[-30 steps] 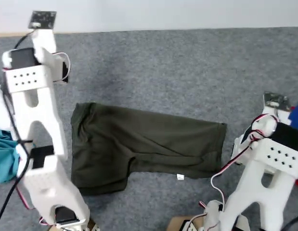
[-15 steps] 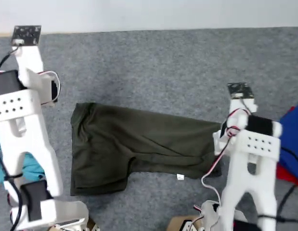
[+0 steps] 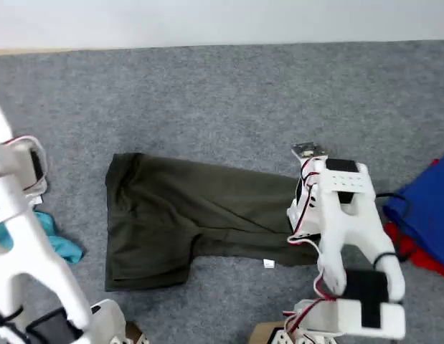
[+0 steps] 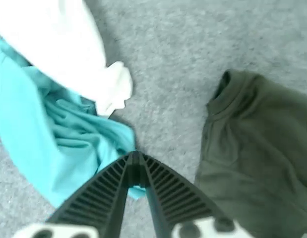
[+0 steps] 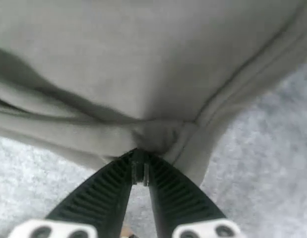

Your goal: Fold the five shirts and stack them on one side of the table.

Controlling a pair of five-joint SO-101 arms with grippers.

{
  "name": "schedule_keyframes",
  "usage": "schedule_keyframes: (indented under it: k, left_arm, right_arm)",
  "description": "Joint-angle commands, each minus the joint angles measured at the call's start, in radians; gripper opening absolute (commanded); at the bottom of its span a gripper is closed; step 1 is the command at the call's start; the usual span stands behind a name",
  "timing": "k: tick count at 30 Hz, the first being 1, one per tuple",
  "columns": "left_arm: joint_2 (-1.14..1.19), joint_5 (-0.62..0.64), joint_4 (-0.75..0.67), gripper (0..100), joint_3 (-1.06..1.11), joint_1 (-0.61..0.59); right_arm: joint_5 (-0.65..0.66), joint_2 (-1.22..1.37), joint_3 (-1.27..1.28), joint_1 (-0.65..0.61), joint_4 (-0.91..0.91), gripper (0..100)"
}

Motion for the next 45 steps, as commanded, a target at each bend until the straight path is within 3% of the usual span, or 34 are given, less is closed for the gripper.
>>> schedule_keyframes:
  k: [1,8,17,21,27,34,40,45]
  left_arm:
    - [-0.054,-0.044,0.018,0,0.012,-0.023]
    - [-0.120,-0.044,0.018,0,0.016,-0.023]
    - [-0.172,-0.046,0.020,0,0.077,-0.023]
    - [-0.193,-0.044,0.015,0,0.124,-0.023]
    - [-0.196,-0.046,0.015,0,0.145,-0.021]
    - [-0.198,-0.046,0.018,0,0.145,-0.021]
    - [-0.198,-0.048,0.018,0,0.147,-0.023]
    - [-0.187,-0.048,0.014,0,0.148,-0.017]
  right_arm:
    - [0.012,0.062,-0.028,-0.001,-0.004,0.9]
    - [0.163,0.102,-0.028,0.041,0.156,0.9]
    - [0.187,-0.222,-0.034,0.054,0.231,0.9]
    - [0.187,-0.249,-0.028,0.054,0.114,0.9]
    - [0.183,-0.084,-0.029,0.012,-0.064,0.9]
    - [0.061,0.097,-0.034,-0.054,-0.203,0.9]
    - [0.071,0.104,-0.034,-0.070,-0.004,0.9]
    - [0.158,0.104,-0.034,-0.070,0.147,0.9]
